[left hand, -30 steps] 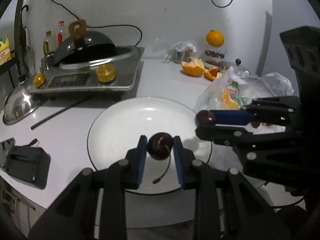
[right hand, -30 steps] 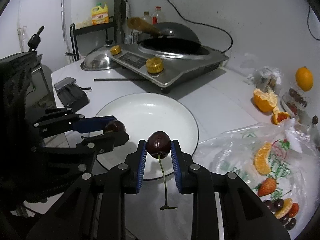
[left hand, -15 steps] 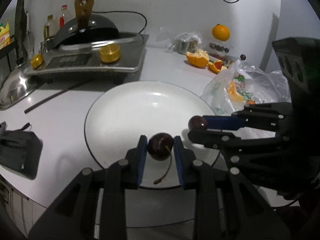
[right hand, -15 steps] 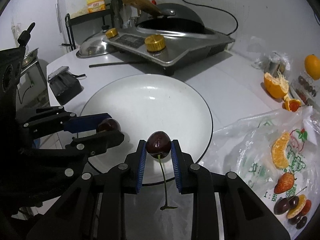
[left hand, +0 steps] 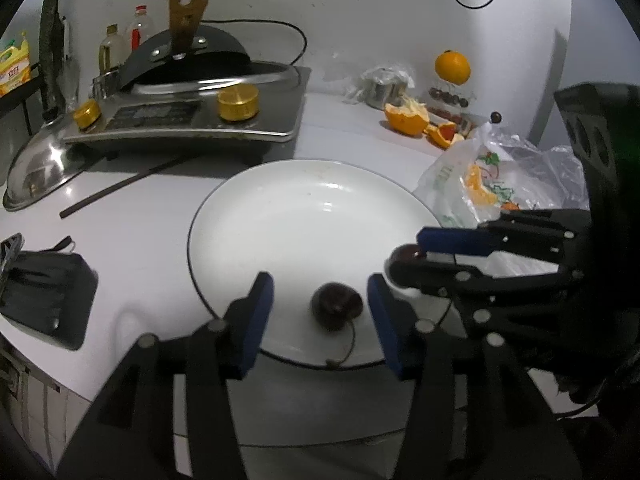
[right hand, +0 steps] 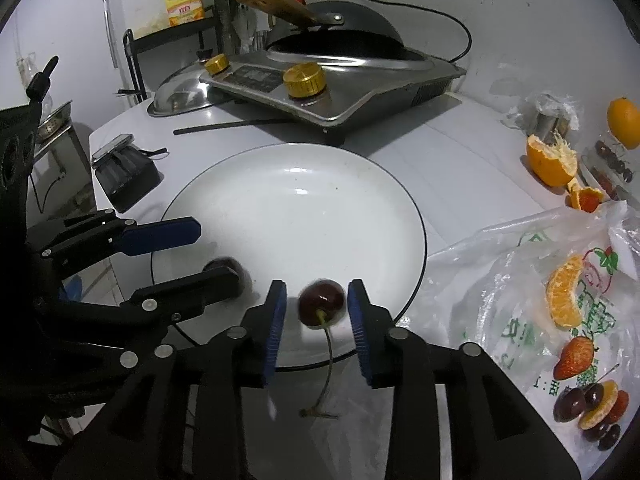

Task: Organize fruits
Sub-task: 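Open the right gripper over the plate while the left gripper releases its cherry, then move both open grippers back to the fruit on the plastic bag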

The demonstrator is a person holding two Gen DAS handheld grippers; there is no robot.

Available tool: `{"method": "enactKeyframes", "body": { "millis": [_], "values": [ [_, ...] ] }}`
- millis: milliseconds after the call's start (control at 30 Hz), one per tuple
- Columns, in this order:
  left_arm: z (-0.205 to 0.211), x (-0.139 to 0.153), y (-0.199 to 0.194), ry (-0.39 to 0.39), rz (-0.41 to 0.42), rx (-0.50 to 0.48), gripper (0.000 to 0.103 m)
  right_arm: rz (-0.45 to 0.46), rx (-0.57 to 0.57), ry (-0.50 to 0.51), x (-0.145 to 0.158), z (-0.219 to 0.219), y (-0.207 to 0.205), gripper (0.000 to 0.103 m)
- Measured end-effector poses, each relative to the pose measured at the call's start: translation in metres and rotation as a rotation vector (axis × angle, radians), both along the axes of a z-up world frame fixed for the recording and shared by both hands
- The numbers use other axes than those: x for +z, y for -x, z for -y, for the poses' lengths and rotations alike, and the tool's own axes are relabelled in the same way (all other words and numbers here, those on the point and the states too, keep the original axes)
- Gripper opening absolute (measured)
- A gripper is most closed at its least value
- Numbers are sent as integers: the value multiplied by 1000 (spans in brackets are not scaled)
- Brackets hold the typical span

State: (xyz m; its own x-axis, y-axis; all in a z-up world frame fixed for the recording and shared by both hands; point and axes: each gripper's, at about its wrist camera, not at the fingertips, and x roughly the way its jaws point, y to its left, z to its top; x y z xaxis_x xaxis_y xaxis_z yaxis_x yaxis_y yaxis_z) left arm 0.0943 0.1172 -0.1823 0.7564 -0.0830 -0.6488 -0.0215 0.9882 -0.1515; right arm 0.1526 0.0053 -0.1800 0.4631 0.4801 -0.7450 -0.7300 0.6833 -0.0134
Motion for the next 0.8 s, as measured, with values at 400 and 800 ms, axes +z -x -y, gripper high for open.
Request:
{"method": "enactKeyframes", "body": {
  "millis": [400, 800],
  "values": [
    [21, 12, 8, -37, 17, -14, 62, 69, -16, -49, 30, 22, 14, 38],
    [60, 29, 8, -77, 40, -45, 68, 114, -69, -105, 51, 68, 20, 38]
  ]
}}
